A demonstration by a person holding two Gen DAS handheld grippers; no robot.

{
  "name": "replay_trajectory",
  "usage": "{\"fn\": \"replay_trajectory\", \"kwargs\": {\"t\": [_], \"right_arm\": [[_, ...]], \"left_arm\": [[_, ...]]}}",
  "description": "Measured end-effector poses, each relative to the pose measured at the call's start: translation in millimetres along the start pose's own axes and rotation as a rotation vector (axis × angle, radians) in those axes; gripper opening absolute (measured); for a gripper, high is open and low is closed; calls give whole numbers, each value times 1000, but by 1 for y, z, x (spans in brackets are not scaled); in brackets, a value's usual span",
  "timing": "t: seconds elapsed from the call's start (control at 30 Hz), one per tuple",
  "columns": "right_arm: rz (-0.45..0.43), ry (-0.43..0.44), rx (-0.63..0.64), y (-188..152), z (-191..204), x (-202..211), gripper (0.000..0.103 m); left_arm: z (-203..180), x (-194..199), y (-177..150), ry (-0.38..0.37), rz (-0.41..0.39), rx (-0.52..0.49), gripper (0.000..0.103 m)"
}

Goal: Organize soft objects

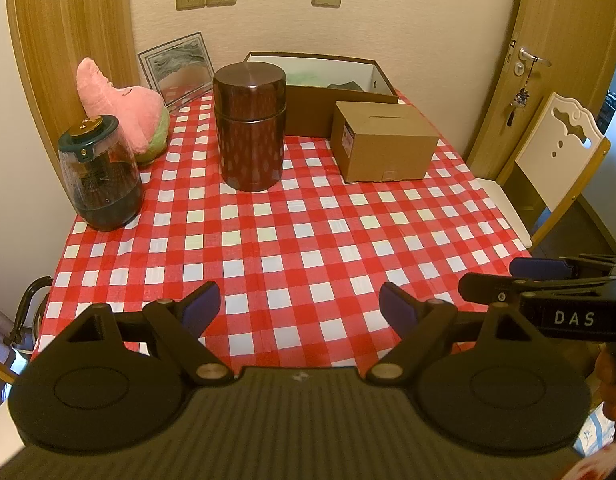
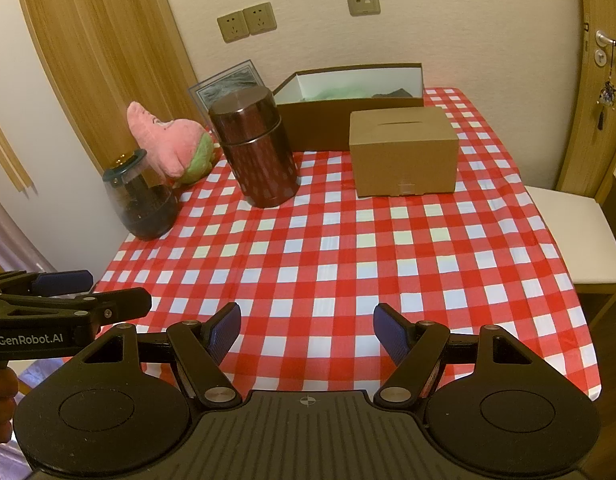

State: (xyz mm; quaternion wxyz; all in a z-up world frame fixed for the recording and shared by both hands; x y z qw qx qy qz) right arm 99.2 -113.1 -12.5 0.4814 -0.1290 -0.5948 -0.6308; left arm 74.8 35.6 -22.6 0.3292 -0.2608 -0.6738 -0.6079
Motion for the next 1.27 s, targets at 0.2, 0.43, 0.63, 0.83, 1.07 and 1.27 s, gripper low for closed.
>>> {"fn": "replay_trajectory", "kwargs": {"t": [0.2,0.43,0.63,0.83,1.07,1.27], "right_arm": [[0,-1,-1,0,0,0,73],[0,0,1,0,0,0,73],[1,0,0,0,1,0,73],[0,1,1,0,1,-1,73],[0,-1,0,0,1,-2,73],[2,-1,1,0,2,-2,73]], "left_arm": [[0,0,0,-1,0,0,85],[0,0,0,-1,-1,1,85],[0,0,0,0,0,1,85],[1,0,-1,0,-1,1,85],[2,-1,-1,-1,-2,1,85],[2,-2,0,-1,1,2,85]]}}
Point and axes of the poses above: each gripper's, at about its wrist camera, not at the fingertips, and x roughly against the way its jaws point, z to its left, y to its top, the point moved 7 cm from there along -x, roughly the way its jaws point
